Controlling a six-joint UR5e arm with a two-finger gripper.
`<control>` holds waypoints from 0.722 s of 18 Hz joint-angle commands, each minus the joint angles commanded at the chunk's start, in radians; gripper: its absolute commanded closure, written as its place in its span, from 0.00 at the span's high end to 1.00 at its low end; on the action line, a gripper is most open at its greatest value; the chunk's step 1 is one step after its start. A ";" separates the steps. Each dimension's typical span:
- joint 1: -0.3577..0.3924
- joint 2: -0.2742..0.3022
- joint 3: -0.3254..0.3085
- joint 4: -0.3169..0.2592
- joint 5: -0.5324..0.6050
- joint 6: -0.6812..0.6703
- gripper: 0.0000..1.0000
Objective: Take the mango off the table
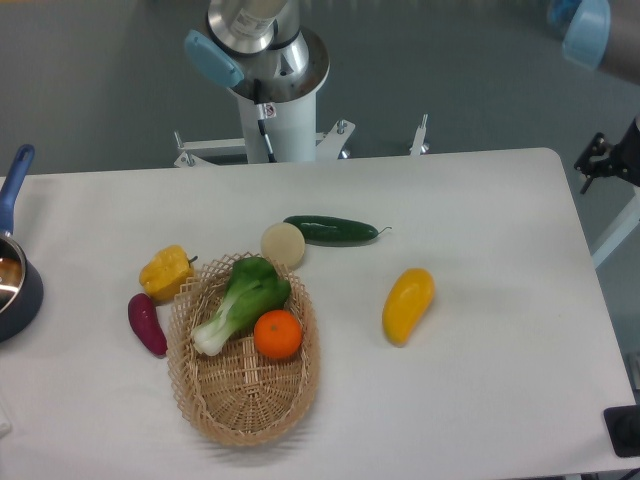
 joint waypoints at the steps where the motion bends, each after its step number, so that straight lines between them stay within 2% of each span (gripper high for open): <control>1: -0.002 0.000 0.000 0.000 0.000 0.000 1.00; 6: 0.011 0.008 -0.003 -0.005 -0.002 0.003 1.00; 9: 0.023 0.006 -0.034 0.009 0.002 -0.021 1.00; 13: 0.051 0.035 -0.089 0.012 -0.003 -0.153 1.00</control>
